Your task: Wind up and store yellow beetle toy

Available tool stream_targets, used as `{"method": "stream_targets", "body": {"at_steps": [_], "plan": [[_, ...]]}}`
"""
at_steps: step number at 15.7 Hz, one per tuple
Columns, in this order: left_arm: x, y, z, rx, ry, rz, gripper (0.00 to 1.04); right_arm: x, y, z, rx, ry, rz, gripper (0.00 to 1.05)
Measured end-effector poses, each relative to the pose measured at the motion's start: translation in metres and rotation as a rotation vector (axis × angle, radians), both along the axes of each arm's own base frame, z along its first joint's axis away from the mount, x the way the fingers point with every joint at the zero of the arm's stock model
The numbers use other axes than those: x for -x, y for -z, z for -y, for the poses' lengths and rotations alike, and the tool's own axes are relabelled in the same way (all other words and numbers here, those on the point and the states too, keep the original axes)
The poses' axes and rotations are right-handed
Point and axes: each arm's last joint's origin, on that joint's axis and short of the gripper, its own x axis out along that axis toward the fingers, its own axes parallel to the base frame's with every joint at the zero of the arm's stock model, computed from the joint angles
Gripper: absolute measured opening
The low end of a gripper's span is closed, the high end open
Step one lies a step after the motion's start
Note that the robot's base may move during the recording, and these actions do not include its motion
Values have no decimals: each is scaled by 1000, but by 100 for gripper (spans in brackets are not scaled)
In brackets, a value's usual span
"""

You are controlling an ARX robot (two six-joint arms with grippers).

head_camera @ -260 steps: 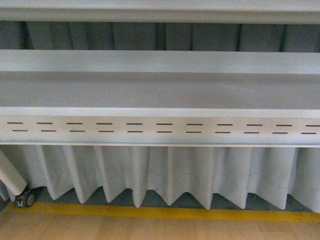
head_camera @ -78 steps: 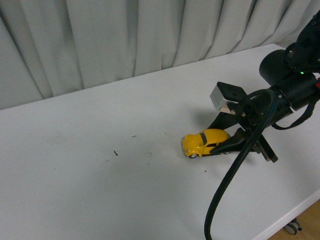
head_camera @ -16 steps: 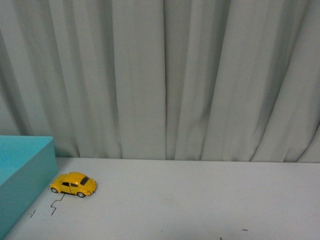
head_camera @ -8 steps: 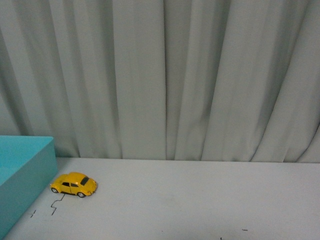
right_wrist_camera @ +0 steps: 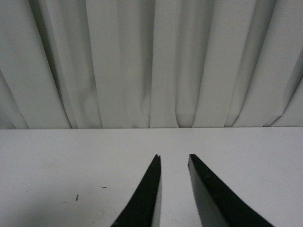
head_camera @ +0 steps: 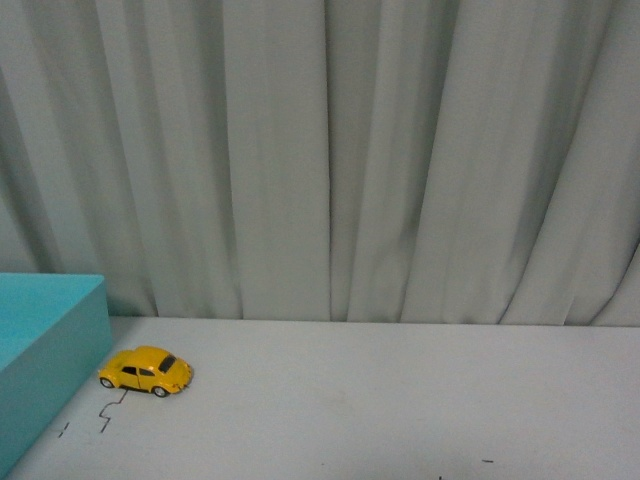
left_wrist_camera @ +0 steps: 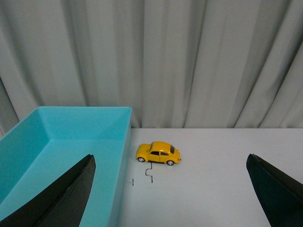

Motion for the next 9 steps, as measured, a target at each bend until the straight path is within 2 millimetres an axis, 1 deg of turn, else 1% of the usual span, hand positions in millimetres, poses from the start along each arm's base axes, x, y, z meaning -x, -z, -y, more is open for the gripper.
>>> {"method": "stream_targets", "body": {"at_steps": [1, 3, 4, 5, 7, 8, 9], "plan": [[0, 0, 0, 0, 0, 0, 98, 0, 0, 0, 0, 0, 0, 38], [0, 0, 0, 0, 0, 0, 98, 0, 0, 0, 0, 0, 0, 68], [1, 1, 0, 40, -43, -109, 98, 0, 0, 0, 0, 0, 0, 85], [-2, -2, 2, 88, -97, -249, 98, 0, 0, 0, 0, 1, 0, 92], [-12, -12, 3, 137, -143, -311, 98, 0, 0, 0, 0, 0, 1, 100], [-31, -37, 2, 187, -200, -277, 98, 0, 0, 0, 0, 2, 0, 98], [-58, -69, 0, 207, -196, -193, 98, 0, 0, 0, 0, -2, 0, 98]]}}
